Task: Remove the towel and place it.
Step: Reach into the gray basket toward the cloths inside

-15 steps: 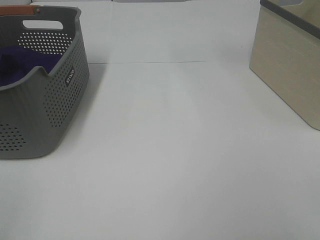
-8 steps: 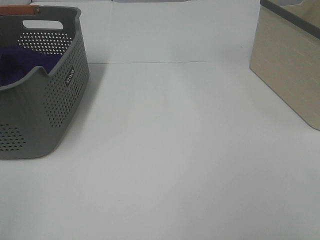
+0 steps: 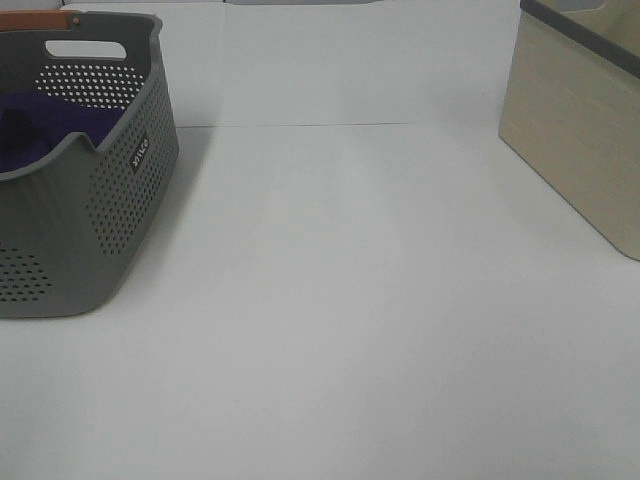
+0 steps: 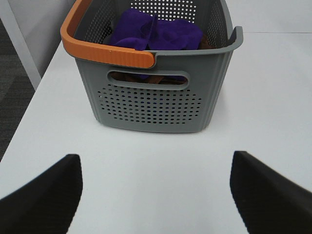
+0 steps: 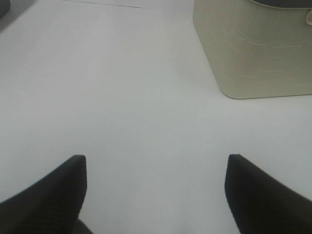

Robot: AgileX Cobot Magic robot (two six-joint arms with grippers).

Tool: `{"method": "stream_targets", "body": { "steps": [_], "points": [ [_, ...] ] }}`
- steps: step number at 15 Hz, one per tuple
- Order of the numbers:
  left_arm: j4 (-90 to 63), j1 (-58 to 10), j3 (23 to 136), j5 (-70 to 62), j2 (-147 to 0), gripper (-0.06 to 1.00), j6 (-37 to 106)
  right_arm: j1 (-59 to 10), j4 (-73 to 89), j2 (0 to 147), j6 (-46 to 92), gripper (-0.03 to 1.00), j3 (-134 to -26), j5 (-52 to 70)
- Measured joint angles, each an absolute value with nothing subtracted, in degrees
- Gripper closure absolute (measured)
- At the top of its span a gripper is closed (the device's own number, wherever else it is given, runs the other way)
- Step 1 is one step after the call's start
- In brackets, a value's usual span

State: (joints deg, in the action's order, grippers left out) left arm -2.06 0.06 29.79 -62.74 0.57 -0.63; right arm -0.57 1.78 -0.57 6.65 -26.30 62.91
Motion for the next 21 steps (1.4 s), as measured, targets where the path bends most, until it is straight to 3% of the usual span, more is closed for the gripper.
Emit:
{"method": "stream_targets", "body": {
  "steps": [11, 21],
  "points": [
    [-1.78, 0.06, 30.48, -61.99, -0.57, 0.18, -0.74, -0.57, 1.6, -0.57, 6.65, 0.26, -26.3, 62.91],
    [3.5, 0.06, 42.06, -49.27, -30.65, 0.18, -0.74, -0.57, 1.6, -0.57, 6.13, 0.26, -26.3, 62.91]
  ]
}}
